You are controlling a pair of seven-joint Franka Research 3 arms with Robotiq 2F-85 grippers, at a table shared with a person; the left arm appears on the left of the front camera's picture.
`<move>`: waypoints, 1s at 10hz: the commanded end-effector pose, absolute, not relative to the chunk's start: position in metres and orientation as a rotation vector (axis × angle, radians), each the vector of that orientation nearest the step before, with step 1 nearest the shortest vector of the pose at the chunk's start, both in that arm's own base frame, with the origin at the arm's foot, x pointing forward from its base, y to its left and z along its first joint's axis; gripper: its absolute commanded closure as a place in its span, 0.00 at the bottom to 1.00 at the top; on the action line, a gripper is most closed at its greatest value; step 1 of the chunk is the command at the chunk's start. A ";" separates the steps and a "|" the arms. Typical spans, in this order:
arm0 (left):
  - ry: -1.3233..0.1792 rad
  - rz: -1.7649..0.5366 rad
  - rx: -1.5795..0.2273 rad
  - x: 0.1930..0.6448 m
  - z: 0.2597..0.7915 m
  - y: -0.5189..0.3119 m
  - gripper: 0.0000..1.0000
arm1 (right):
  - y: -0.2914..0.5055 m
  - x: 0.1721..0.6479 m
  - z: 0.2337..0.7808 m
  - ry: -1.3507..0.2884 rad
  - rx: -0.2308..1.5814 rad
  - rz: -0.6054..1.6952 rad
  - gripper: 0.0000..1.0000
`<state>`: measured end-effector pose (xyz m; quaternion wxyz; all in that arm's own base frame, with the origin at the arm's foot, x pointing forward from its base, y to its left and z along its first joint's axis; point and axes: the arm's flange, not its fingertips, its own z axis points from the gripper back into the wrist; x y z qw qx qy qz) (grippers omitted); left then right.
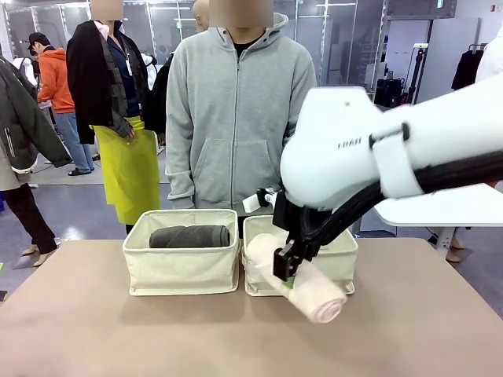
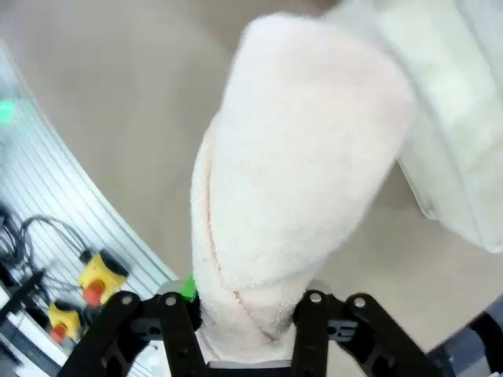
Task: Divide the towels into two baskets.
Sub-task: Pick up one hotel-folded towel from the bottom of the table and place it in the Fabric basket indicated by the person.
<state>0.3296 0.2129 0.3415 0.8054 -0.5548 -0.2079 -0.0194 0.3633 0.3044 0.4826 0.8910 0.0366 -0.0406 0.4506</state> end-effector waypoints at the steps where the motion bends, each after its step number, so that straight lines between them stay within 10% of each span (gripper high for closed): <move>1: -0.432 -0.036 -1.185 0.326 0.347 0.214 0.00 | 0.295 0.365 0.493 -0.055 -0.027 1.354 0.61; 10: -0.432 -0.036 -1.185 0.326 0.347 0.214 0.00 | 0.293 0.381 0.497 -0.053 -0.098 1.454 0.61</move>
